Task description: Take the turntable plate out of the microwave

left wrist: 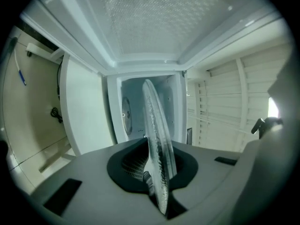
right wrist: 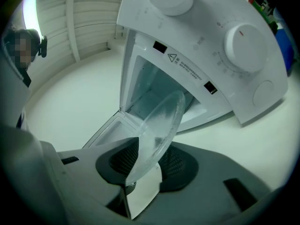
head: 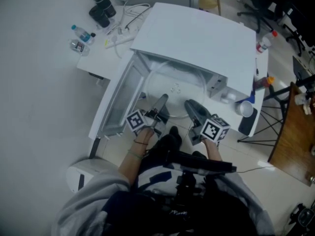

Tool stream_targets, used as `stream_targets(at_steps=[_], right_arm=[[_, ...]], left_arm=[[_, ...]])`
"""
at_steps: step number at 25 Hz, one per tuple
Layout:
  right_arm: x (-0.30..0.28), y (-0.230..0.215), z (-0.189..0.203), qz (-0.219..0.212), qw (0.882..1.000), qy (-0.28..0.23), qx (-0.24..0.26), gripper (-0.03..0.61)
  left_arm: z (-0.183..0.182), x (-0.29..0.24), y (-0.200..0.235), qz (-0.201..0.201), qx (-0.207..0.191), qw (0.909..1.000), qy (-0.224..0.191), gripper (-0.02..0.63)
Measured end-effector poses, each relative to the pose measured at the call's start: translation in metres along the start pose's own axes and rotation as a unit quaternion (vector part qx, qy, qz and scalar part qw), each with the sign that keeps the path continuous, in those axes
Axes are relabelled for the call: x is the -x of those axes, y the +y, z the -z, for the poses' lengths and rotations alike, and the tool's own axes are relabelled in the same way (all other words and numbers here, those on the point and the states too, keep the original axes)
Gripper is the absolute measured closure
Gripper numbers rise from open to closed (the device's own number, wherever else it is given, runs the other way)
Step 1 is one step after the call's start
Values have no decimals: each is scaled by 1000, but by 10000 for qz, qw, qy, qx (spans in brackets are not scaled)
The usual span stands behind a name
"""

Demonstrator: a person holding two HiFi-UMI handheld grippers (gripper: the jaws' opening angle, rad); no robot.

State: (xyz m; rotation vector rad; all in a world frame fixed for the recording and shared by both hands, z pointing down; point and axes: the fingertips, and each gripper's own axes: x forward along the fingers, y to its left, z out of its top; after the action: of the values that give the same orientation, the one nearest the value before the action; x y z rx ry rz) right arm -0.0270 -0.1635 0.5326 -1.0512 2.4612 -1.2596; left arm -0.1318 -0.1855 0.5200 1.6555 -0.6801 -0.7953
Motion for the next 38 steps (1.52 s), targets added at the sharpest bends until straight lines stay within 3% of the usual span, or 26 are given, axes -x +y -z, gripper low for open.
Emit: stream_targets(at_steps=[6,17,29,38], right_arm=[[29,13,7,-167,9998,56,80,459],[102,29,23,-345,9991,126,210,457],[182,37,45,-406,9985,79,348,454],[222,43,64,-433,9977,195,482,454]], left_arm=[[25,16,-18,100,-261,9995,-128,593],[95,43,-44,183,-386,9987,-270,591],[173,75,-64,265,-435,9977,-441,589],[212,98,-70,270,-376,9974,-561,589]])
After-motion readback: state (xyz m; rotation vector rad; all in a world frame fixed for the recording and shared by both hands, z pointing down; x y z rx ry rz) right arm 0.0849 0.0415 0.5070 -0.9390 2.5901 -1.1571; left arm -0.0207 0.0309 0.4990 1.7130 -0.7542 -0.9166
